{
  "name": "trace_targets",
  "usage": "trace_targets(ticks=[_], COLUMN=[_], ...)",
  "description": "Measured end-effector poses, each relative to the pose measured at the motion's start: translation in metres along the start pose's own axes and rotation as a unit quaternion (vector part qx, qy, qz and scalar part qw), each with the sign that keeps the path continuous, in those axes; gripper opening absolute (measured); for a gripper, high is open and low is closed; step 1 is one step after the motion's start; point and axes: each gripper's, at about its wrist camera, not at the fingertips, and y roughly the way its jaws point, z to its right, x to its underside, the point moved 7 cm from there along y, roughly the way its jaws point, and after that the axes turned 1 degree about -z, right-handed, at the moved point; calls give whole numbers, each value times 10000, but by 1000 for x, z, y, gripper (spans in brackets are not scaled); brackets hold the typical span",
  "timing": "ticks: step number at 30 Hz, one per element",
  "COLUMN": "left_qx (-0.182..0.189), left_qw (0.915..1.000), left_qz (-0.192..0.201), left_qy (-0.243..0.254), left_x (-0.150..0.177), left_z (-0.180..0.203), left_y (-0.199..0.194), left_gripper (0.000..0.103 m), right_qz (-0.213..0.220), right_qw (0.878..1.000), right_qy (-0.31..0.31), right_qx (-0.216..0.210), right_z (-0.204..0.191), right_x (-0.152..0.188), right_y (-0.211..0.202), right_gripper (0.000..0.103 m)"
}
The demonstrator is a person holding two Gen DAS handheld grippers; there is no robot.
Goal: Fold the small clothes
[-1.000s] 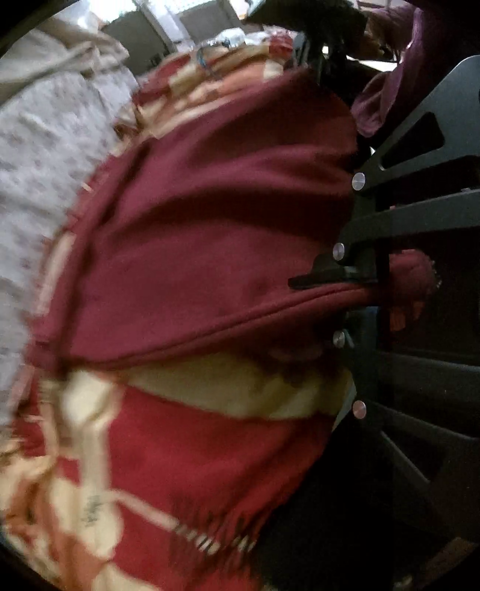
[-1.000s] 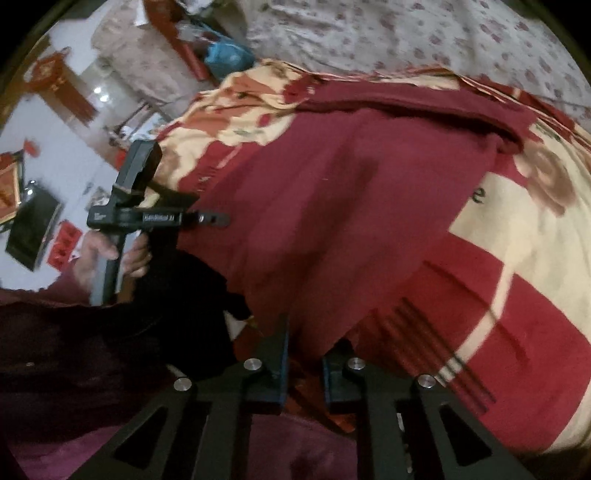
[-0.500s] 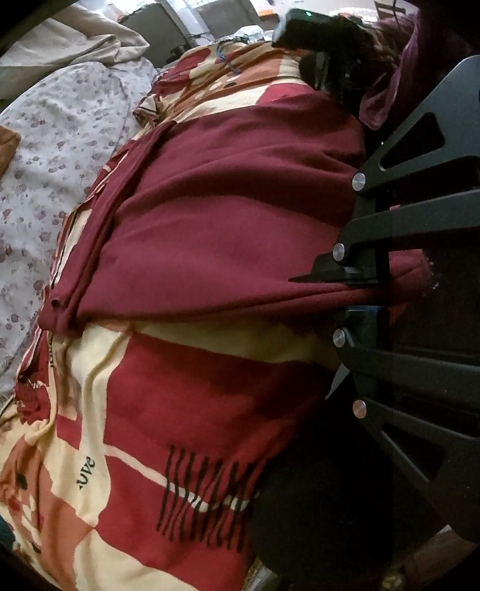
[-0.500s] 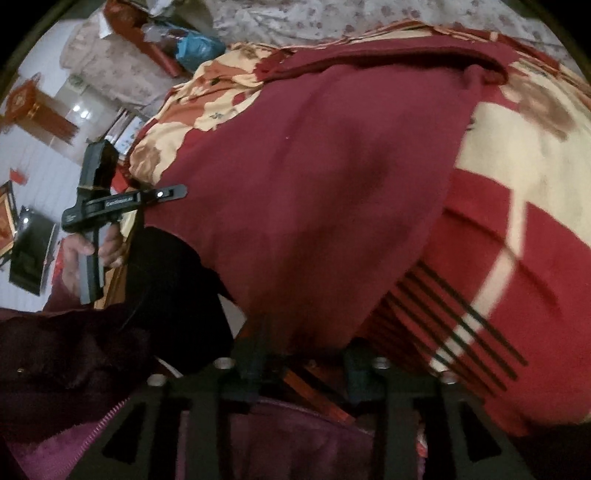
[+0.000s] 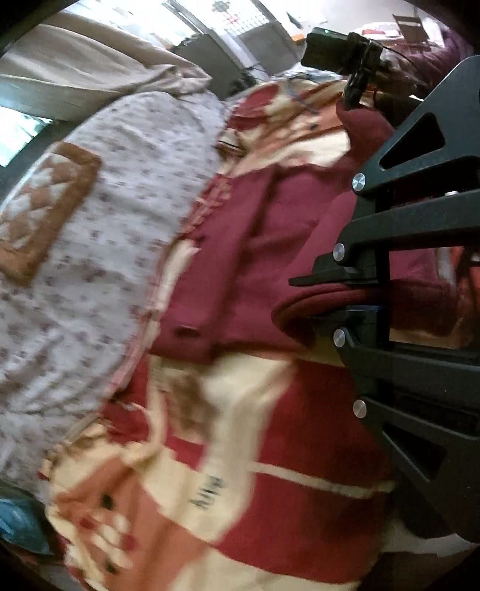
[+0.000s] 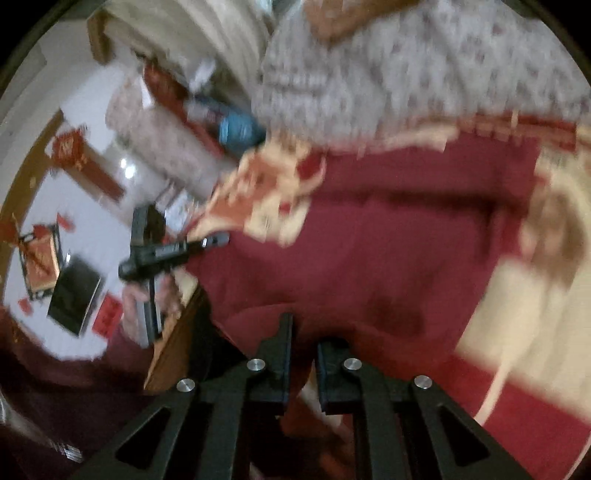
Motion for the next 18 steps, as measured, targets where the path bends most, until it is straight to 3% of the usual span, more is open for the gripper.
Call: trace_targets(ticks=[5, 9, 15, 18], left_qx=[97, 5, -365, -377], left_qw=[9996, 9997, 9992, 9987], left_qz=[261, 251, 29, -169], left_qy=[-14, 15, -136, -291], left_x=[-66, -102, -144, -153], left_z=[7, 12, -1, -13], left_y=[35, 74, 147, 177], left_gripper=[5, 5, 5, 6], right_qz=[630, 953, 825, 781], right_qw=[9974, 9926, 9862, 9793], right_qy=[-12, 282, 781, 1129], right_qx=[363, 693, 1208, 1488], right_z=[22, 62, 133, 175], right_x=[-63, -108, -147, -160], right_y=[-5, -4, 21, 36], right_gripper=[8, 8, 8, 8])
